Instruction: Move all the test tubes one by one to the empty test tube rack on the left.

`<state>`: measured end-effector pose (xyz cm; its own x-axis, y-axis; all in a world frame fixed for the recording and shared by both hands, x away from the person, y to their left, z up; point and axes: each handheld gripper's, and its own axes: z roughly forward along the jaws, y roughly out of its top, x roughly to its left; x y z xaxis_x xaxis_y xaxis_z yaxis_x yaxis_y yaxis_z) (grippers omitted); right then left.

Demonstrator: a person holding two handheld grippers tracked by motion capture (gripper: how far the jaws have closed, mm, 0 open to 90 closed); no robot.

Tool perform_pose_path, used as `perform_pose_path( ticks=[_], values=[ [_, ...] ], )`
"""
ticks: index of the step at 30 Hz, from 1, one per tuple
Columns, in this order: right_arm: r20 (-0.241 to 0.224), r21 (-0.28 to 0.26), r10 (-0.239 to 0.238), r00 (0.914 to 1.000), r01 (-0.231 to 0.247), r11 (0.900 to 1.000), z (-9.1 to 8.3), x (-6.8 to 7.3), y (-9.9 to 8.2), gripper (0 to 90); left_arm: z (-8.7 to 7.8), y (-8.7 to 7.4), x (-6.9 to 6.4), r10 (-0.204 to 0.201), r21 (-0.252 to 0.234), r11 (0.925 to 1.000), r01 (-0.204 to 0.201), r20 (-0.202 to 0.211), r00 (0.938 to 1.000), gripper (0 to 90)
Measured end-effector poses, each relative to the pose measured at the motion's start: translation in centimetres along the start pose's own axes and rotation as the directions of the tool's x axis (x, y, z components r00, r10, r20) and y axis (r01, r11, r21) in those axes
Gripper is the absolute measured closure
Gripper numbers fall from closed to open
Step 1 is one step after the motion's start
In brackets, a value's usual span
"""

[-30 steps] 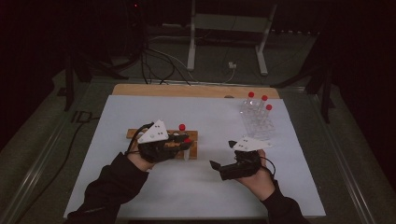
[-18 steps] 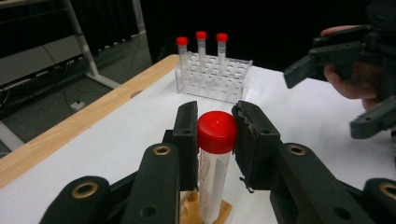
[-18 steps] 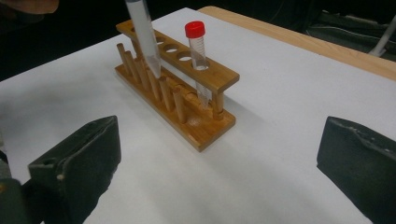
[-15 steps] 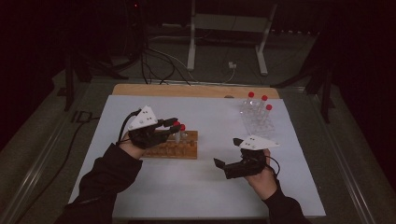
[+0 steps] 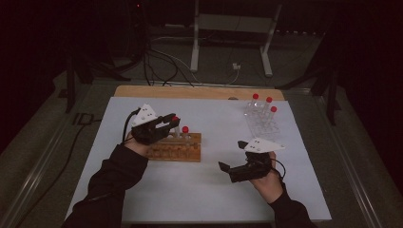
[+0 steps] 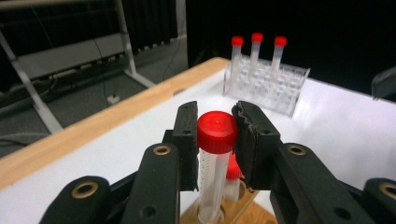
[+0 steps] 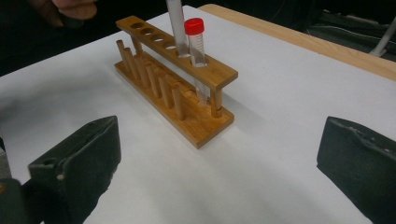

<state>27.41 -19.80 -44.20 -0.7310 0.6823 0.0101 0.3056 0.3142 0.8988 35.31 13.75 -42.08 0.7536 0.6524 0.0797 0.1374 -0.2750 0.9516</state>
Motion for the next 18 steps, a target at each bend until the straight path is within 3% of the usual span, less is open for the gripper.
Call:
perform_pose_path(
  ticks=[8, 18],
  values=[
    [-0.008, -0.007, 0.003, 1.0000, -0.003, 1.0000, -0.1, -0.1, 0.0, 0.0, 1.0, -2.0, -0.1, -0.024, 0.039, 0.9990, 0.024, 0.008, 0.9997, 72.0],
    [-0.008, 0.001, -0.003, 1.0000, 0.003, 1.0000, -0.1, -0.1, -0.1, 0.0, 1.7, -3.4, -0.3, -0.027, 0.080, 0.9964, 0.027, -0.005, 0.9996, 71.9]
  ],
)
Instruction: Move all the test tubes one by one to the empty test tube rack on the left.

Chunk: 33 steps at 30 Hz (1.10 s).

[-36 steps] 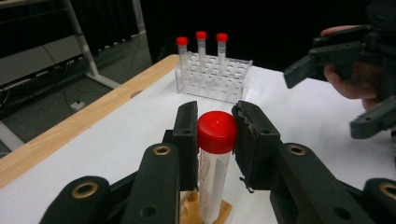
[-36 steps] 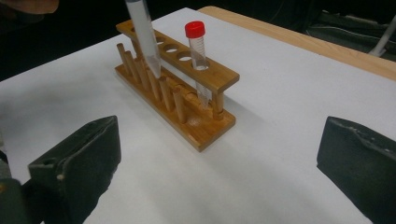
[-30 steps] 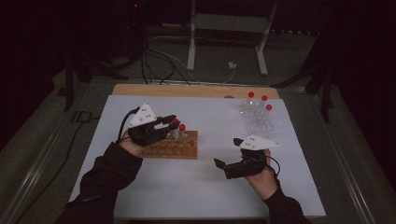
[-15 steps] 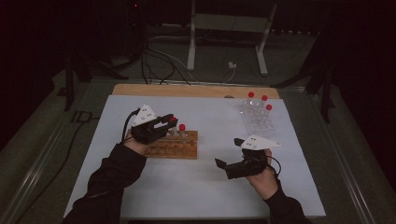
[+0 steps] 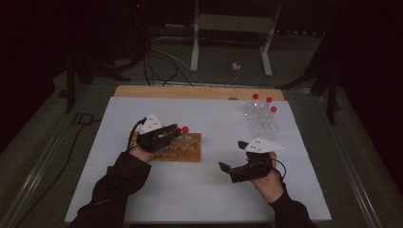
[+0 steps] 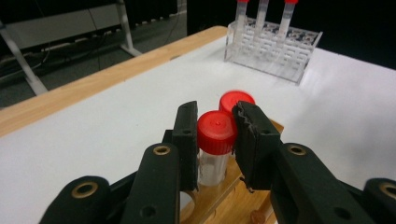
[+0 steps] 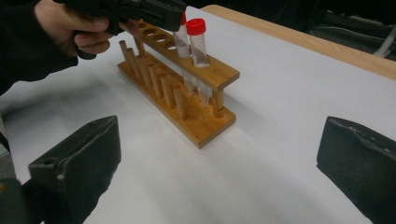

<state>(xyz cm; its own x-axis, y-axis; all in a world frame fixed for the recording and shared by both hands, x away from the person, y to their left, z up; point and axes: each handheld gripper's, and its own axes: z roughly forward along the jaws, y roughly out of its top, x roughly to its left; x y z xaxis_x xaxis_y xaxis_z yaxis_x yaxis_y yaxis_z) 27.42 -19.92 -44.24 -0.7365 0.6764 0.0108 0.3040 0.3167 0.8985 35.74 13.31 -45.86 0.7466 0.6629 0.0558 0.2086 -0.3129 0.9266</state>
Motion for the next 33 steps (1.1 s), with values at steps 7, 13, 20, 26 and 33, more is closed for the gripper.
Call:
perform_pose_path(
  ticks=[7, 13, 20, 26, 33],
  values=[
    [-0.009, 0.000, -0.004, 1.0000, 0.004, 1.0000, 0.0, 0.0, 0.0, 0.0, 0.0, 0.2, 0.0, -0.007, 0.021, 0.9997, 0.007, -0.005, 1.0000, 71.5],
    [-0.019, 0.000, -0.006, 0.9998, 0.006, 1.0000, -0.3, 0.0, 0.2, 0.0, -0.2, 0.4, 0.2, -0.044, 0.042, 0.9982, 0.044, 0.015, 0.9989, 65.7],
    [-0.027, -0.014, -0.012, 0.9996, 0.012, 0.9998, -0.5, -0.1, 0.2, 0.0, -2.1, 0.9, -0.4, -0.023, 0.011, 0.9997, 0.023, 0.037, 0.9990, 33.4],
    [-0.011, -0.031, -0.002, 0.9999, 0.002, 0.9995, -0.8, -0.5, 0.2, 0.0, -3.9, 1.0, -1.5, -0.017, 0.004, 0.9999, 0.016, 0.094, 0.9954, 2.7],
    [0.073, -0.061, 0.012, 0.9973, -0.007, 0.9981, -2.2, -2.6, 0.8, 0.0, -6.2, 0.2, -2.2, -0.008, -0.034, 0.9993, 0.013, 0.144, 0.9895, 2.1]
  ],
)
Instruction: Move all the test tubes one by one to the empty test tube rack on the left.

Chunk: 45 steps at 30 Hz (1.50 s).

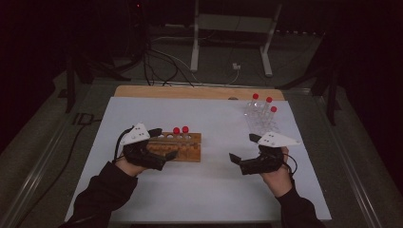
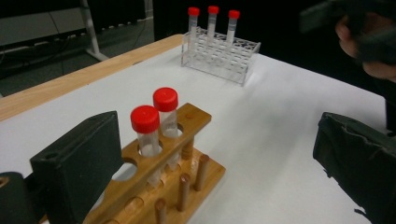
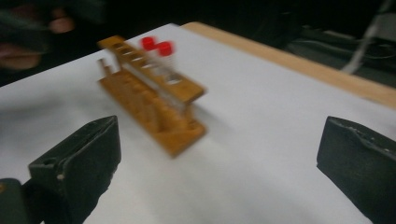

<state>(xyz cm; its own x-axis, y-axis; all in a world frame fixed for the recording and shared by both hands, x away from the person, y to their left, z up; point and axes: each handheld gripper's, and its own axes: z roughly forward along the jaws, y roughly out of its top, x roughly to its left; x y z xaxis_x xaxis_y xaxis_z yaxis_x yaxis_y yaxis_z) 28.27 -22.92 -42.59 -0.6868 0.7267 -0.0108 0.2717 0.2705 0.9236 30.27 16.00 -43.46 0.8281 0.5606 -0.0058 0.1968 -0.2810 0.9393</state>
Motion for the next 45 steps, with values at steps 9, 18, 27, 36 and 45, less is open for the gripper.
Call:
perform_pose_path(
  ticks=[9, 18, 27, 36, 45],
  values=[
    [0.126, 0.006, 0.041, 0.9912, -0.042, 0.9991, -1.2, -4.5, 0.3, 0.0, -0.8, -1.7, -0.9, -0.003, 0.032, 0.9995, 0.002, 0.021, 0.9998, 2.1],
    [0.291, -0.016, 0.137, 0.9470, -0.138, 0.9903, -1.0, -9.6, -0.9, 2.1, -0.7, -2.5, -1.5, 0.017, 0.038, 0.9991, -0.018, 0.043, 0.9990, 2.1],
    [0.381, 0.041, 0.186, 0.9057, -0.217, 0.9752, 1.3, -13.6, -1.6, 6.5, -0.7, -2.6, -1.4, 0.022, 0.039, 0.9989, -0.025, 0.055, 0.9982, 2.1],
    [0.426, 0.078, 0.213, 0.8795, -0.270, 0.9597, 3.6, -16.1, -2.2, 17.1, -0.6, -2.6, -1.6, 0.031, 0.043, 0.9985, -0.034, 0.064, 0.9975, 2.1],
    [0.431, 0.093, 0.213, 0.8770, -0.278, 0.9562, 5.0, -17.4, -2.4, 51.4, -0.5, -2.7, -1.5, 0.026, 0.044, 0.9986, -0.029, 0.068, 0.9974, 2.1]
  ],
)
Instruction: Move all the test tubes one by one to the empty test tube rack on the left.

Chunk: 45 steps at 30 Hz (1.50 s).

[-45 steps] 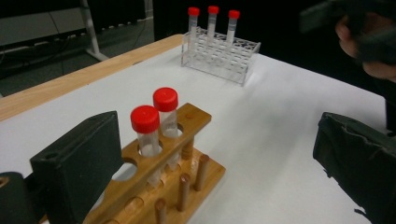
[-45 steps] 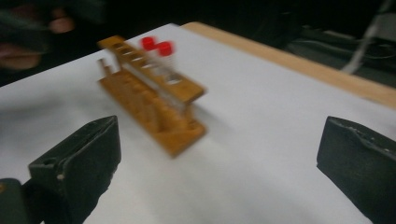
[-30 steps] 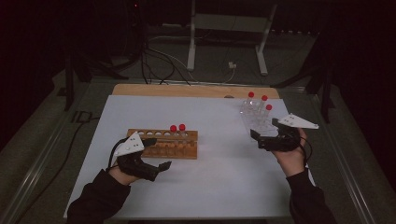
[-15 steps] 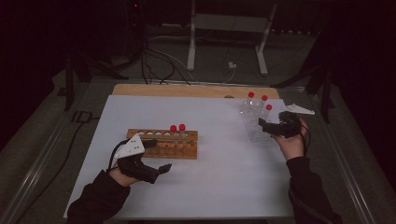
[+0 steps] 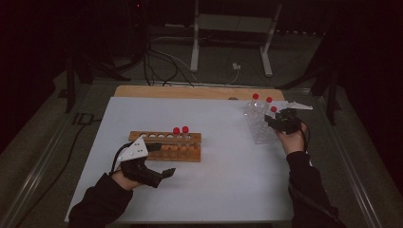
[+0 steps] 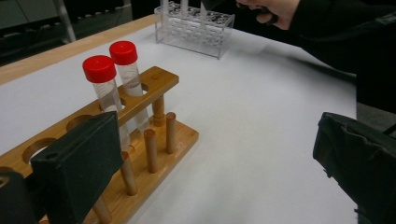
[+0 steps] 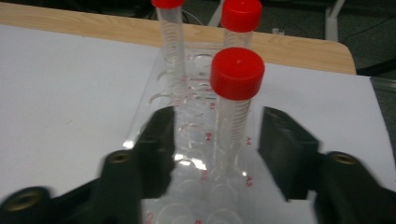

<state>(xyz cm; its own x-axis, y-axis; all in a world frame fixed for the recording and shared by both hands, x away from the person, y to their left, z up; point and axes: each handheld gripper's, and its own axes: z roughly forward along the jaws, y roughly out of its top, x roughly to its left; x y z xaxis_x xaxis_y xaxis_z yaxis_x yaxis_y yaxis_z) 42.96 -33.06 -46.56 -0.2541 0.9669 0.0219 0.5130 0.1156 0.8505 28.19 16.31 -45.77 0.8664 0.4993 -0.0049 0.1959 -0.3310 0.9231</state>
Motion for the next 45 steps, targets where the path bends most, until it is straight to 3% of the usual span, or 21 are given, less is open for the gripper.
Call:
perform_pose_path(
  ticks=[8, 19, 32, 40, 45],
  values=[
    [0.026, -0.010, -0.003, 0.9997, 0.003, 0.9999, 0.4, -0.1, 0.2, 73.1, 0.0, -0.1, 0.1, -0.001, 0.004, 1.0000, 0.001, -0.003, 1.0000, 2.1],
    [0.031, -0.015, -0.027, 0.9991, 0.028, 0.9995, -0.3, -0.1, 0.9, 75.2, 0.0, 0.0, 0.2, -0.008, 0.001, 1.0000, 0.008, 0.000, 1.0000, 2.1],
    [0.048, -0.077, -0.077, 0.9959, 0.081, 0.9938, -3.5, 0.6, 2.8, 75.2, 0.0, 0.2, 0.1, -0.006, 0.007, 1.0000, 0.006, 0.006, 1.0000, 2.1],
    [-0.014, -0.106, -0.123, 0.9923, 0.121, 0.9870, -5.5, 2.0, 3.8, 75.2, 0.0, 0.6, -0.1, 0.003, 0.006, 1.0000, -0.003, 0.008, 1.0000, 2.1],
    [-0.065, -0.102, -0.161, 0.9849, 0.154, 0.9829, -6.2, 3.5, 3.6, 75.2, 0.0, 0.6, -0.2, 0.002, 0.011, 0.9999, -0.002, 0.015, 0.9999, 2.1]
  ],
)
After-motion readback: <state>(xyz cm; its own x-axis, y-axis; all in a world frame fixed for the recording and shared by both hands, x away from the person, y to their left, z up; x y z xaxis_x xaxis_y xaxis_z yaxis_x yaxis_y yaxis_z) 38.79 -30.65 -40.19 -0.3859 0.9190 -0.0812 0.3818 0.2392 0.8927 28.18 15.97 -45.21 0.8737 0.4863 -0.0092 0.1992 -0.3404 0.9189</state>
